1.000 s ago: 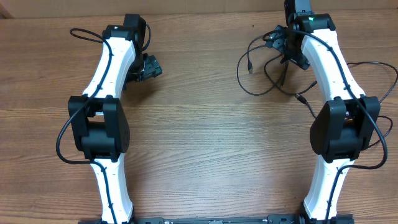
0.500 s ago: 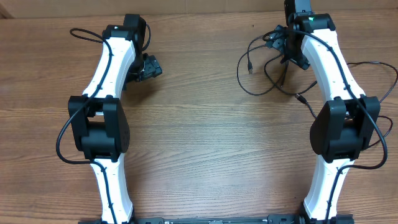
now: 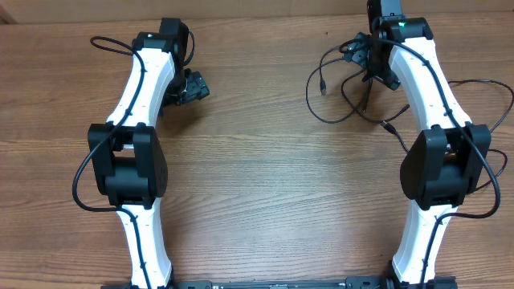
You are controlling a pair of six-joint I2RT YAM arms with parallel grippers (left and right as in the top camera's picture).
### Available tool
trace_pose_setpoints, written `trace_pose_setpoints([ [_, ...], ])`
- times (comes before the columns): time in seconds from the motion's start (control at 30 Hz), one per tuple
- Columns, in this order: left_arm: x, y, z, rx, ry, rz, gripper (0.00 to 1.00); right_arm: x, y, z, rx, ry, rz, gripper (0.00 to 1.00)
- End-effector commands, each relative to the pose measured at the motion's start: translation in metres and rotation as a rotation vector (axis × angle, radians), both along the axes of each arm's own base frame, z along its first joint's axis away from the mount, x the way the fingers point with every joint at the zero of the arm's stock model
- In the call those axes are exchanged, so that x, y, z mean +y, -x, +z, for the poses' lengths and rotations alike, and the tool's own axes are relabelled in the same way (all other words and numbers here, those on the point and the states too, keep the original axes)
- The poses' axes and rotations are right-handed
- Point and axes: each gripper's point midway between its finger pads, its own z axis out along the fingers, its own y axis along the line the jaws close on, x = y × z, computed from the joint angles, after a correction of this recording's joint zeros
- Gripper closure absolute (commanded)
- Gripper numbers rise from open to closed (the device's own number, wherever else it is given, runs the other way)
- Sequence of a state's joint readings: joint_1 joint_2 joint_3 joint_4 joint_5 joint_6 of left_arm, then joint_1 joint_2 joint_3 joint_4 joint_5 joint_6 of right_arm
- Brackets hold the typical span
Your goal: Untangle cables
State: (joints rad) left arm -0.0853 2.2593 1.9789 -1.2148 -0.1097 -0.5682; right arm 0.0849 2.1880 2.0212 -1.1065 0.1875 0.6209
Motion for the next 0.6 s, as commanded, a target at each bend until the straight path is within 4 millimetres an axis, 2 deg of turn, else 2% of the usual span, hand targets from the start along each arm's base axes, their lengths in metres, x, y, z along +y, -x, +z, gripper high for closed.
trace_pose_setpoints([
  [0.0,-0.002,0.000,0.004,-0.009,-0.010,-0.022,0.00,-0.003,-0.004,0.005,-0.020,0.008,-0.006,0.00],
  [0.1,-0.002,0.000,0.005,-0.011,-0.009,-0.022,0.01,-0.003,-0.004,0.005,-0.020,0.008,-0.006,0.00],
  [0.23,-0.005,-0.002,0.024,-0.054,-0.006,-0.028,0.00,-0.003,-0.004,0.005,-0.020,0.008,-0.006,0.00],
  [0.37,-0.012,-0.002,0.066,-0.147,0.003,-0.043,0.00,-0.003,-0.004,0.005,-0.020,0.008,-0.006,0.00],
  [0.47,-0.020,0.003,0.109,-0.247,0.015,-0.059,0.00,-0.003,-0.004,0.005,-0.020,0.008,-0.006,0.00],
  [0.57,-0.025,0.009,0.143,-0.322,0.024,-0.072,0.01,-0.003,-0.004,0.005,-0.020,0.008,-0.006,0.00],
])
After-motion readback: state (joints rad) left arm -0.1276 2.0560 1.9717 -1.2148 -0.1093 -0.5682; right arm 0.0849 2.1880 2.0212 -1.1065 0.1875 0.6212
